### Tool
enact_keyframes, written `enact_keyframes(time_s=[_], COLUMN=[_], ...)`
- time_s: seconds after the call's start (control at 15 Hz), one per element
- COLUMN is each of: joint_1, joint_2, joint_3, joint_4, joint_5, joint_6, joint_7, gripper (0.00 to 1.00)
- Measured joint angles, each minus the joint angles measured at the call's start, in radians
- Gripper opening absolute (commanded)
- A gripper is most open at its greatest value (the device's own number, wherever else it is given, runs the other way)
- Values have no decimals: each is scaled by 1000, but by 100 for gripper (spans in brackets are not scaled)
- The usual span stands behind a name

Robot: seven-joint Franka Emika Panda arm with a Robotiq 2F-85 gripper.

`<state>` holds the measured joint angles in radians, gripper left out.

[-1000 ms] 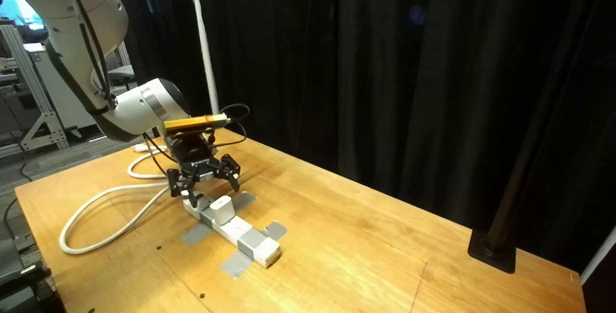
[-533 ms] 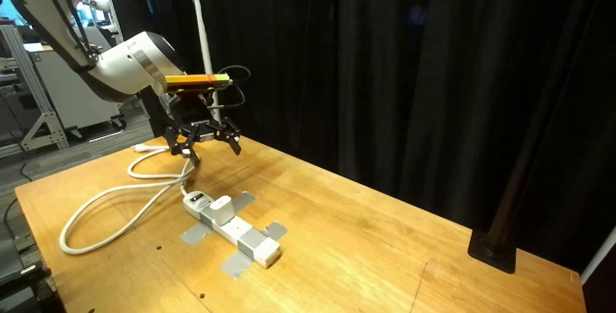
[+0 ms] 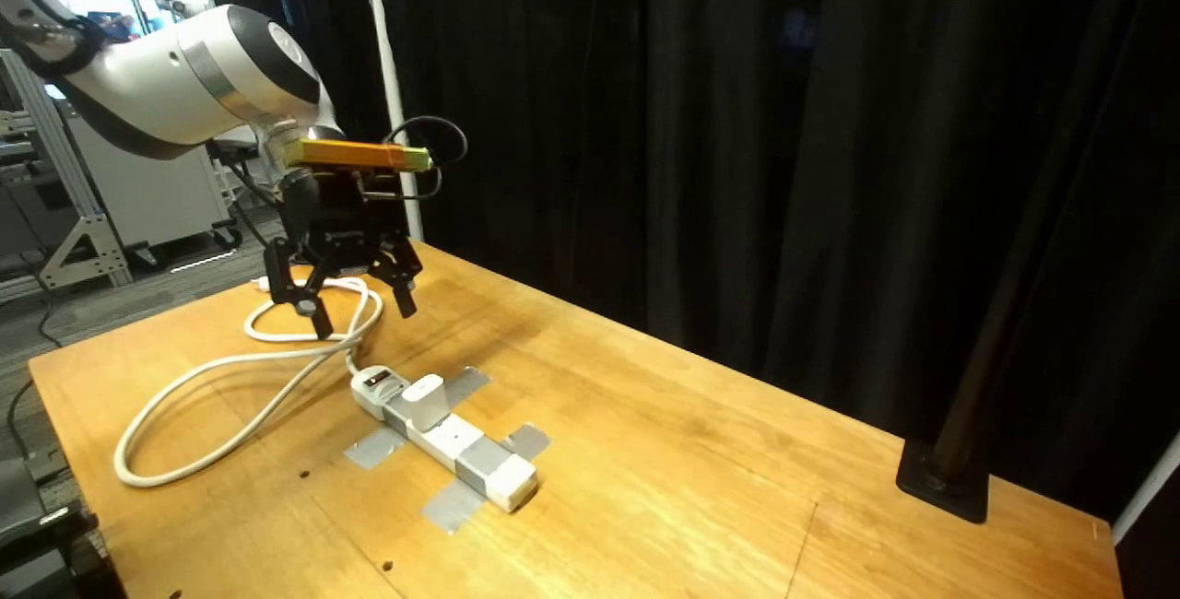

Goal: Plug the charger head into the extension cable

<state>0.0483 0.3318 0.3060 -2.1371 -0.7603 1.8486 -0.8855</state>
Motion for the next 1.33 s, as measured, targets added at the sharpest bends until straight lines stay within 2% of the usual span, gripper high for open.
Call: enact_keyframes(time_s=[0.2, 0.27, 0.4, 0.6, 0.87, 1.13, 1.2, 1.33], joint_1=[-8, -4, 16, 45, 53, 52, 52, 52], joint_2=[-114, -152, -217, -290, -365, -411, -414, -414], joint_3=[-5, -7, -18, -35, -77, -153, -170, -195], joint_4=[-138, -174, -219, -242, -245, -275, -284, -301], joint_5=[79, 116, 177, 249, 323, 415, 439, 475], joint_6=[112, 112, 73, 8, 13, 172, 225, 333], joint_7=[-37, -33, 27, 125, 160, 110, 90, 40], gripper=[100, 75, 66, 42, 11, 4, 9, 8])
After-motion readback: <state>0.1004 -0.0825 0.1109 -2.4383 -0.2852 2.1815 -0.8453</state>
